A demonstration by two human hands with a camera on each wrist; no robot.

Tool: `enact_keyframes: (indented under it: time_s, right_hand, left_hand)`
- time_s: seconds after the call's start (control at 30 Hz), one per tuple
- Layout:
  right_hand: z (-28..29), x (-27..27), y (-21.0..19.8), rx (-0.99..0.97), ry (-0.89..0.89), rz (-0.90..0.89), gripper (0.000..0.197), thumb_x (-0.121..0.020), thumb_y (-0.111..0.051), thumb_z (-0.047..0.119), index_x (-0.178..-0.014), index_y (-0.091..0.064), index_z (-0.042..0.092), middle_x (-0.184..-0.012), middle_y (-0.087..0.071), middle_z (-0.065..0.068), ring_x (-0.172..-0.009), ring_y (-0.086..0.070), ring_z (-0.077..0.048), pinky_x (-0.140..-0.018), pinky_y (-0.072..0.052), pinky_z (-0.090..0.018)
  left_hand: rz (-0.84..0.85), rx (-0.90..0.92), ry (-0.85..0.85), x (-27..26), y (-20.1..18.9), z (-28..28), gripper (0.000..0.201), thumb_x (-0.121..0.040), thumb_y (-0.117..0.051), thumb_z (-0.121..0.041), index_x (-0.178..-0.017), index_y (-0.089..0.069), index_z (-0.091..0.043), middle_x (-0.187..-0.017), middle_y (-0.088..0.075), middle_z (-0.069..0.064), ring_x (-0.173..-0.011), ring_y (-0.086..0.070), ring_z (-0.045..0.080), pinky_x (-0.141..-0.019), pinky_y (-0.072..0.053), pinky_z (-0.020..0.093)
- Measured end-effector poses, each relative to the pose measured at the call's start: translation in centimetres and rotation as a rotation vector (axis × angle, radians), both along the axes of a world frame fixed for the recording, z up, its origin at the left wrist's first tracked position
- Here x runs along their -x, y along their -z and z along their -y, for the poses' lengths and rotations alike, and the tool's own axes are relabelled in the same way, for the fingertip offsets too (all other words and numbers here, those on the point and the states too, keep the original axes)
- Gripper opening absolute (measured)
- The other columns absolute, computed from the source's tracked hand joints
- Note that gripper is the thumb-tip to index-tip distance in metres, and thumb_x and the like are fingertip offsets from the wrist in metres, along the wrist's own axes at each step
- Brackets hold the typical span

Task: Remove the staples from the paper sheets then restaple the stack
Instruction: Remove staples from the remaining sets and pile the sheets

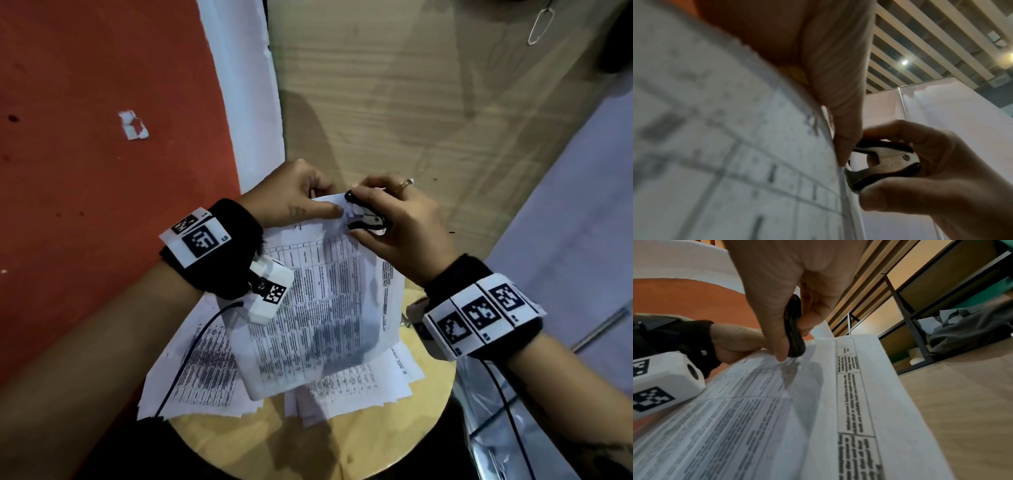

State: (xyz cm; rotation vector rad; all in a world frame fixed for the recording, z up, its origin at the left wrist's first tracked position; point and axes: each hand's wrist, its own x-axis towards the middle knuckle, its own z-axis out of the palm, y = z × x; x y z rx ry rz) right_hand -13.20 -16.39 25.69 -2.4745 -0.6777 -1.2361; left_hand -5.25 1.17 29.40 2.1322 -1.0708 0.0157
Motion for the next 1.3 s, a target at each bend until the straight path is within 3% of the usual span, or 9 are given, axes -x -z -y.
enact_keyframes:
  time_s: [0.1, 0.17, 0.3, 0.67, 0.73, 0.83, 0.97, 1.17, 1.3]
  right_hand:
    - [-0.6, 0.1, -0.2, 0.040, 0.008, 0.044, 0.035, -0.066, -0.071, 0.011, -0.099, -0.069, -0.001, -0.098, -0.065, -0.019, -0.071, -0.066, -0.033, -0.054, -0.055, -0.040]
    - [-0.8, 0.1, -0.3, 0.068, 0.019, 0.050, 0.031, -0.066, -0.071, 0.010, -0.095, -0.069, 0.001, -0.095, -0.066, -0.017, -0.067, -0.065, -0.032, -0.050, -0.054, -0.038]
    - [-1.0, 0.2, -0.7, 0.100, 0.038, 0.046, 0.028, -0.065, -0.069, 0.009, -0.092, -0.069, 0.001, -0.091, -0.066, -0.016, -0.064, -0.064, -0.032, -0.048, -0.053, -0.035]
    - [-1.5, -0.3, -1.1, 0.203, 0.059, -0.020, 0.027, -0.063, -0.065, 0.011, -0.086, -0.065, -0.002, -0.088, -0.064, -0.020, -0.064, -0.062, -0.035, -0.047, -0.051, -0.037]
    - [-1.6, -0.5, -1.3, 0.222, 0.067, -0.046, 0.026, -0.064, -0.064, 0.012, -0.086, -0.065, -0.002, -0.087, -0.063, -0.020, -0.063, -0.061, -0.035, -0.046, -0.050, -0.036]
    - [-1.6, -0.6, -1.4, 0.242, 0.069, -0.052, 0.028, -0.065, -0.064, 0.015, -0.087, -0.065, -0.002, -0.087, -0.063, -0.019, -0.063, -0.060, -0.034, -0.047, -0.048, -0.033]
    - [-1.3, -0.7, -1.4, 0.228, 0.041, -0.041, 0.034, -0.073, -0.052, 0.025, -0.092, -0.065, -0.001, -0.091, -0.063, -0.019, -0.064, -0.060, -0.034, -0.047, -0.049, -0.034]
    - [-1.4, -0.7, -1.4, 0.264, 0.021, -0.057, 0.042, -0.074, -0.047, 0.031, -0.094, -0.064, -0.002, -0.091, -0.062, -0.020, -0.065, -0.060, -0.033, -0.047, -0.048, -0.032]
    - [-1.2, -0.9, -1.4, 0.301, -0.003, -0.052, 0.043, -0.075, -0.047, 0.031, -0.094, -0.063, -0.004, -0.090, -0.063, -0.020, -0.065, -0.060, -0.034, -0.045, -0.047, -0.032]
  left_hand:
    - [-0.051, 0.049, 0.040, 0.3, -0.1, 0.1, 0.020, -0.080, -0.074, -0.015, -0.079, -0.069, 0.004, -0.058, -0.052, 0.005, -0.051, -0.041, 0.004, -0.047, -0.030, 0.020]
    - [-0.064, 0.069, 0.049, 0.5, -0.3, 0.1, 0.019, -0.081, -0.073, -0.012, -0.077, -0.068, 0.006, -0.052, -0.049, -0.004, -0.047, -0.038, 0.000, -0.045, -0.029, 0.015]
    - [-0.069, 0.086, 0.049, 0.7, -0.3, 0.1, 0.015, -0.081, -0.072, -0.009, -0.076, -0.069, 0.005, -0.042, -0.047, -0.013, -0.042, -0.038, -0.004, -0.044, -0.027, 0.011]
    - [-0.067, 0.016, 0.030, 0.6, -0.4, 0.0, 0.014, -0.080, -0.074, -0.015, -0.077, -0.070, -0.002, -0.043, -0.049, -0.014, -0.042, -0.040, -0.004, -0.044, -0.027, 0.011]
    - [-0.067, 0.033, 0.035, 0.5, -0.2, 0.0, 0.023, -0.076, -0.074, -0.024, -0.080, -0.071, -0.002, -0.053, -0.055, -0.008, -0.049, -0.042, -0.004, -0.049, -0.032, 0.017]
    - [-0.093, 0.061, 0.056, 0.2, 0.2, -0.1, 0.036, -0.071, -0.071, -0.037, -0.084, -0.071, -0.004, -0.075, -0.068, 0.021, -0.068, -0.055, 0.012, -0.062, -0.045, 0.038]
    - [-0.088, 0.074, 0.072, 0.1, 0.2, -0.3, 0.041, -0.069, -0.068, -0.042, -0.084, -0.071, -0.004, -0.083, -0.068, 0.027, -0.074, -0.057, 0.020, -0.072, -0.047, 0.054]
    - [-0.146, 0.079, 0.113, 0.1, 0.3, -0.5, 0.042, -0.071, -0.072, -0.037, -0.088, -0.069, 0.001, -0.090, -0.067, 0.029, -0.081, -0.057, 0.019, -0.077, -0.047, 0.049]
    - [-0.186, 0.065, 0.131, 0.0, 0.4, -0.5, 0.027, -0.078, -0.069, -0.019, -0.092, -0.068, 0.004, -0.094, -0.069, 0.024, -0.086, -0.060, 0.014, -0.079, -0.046, 0.031]
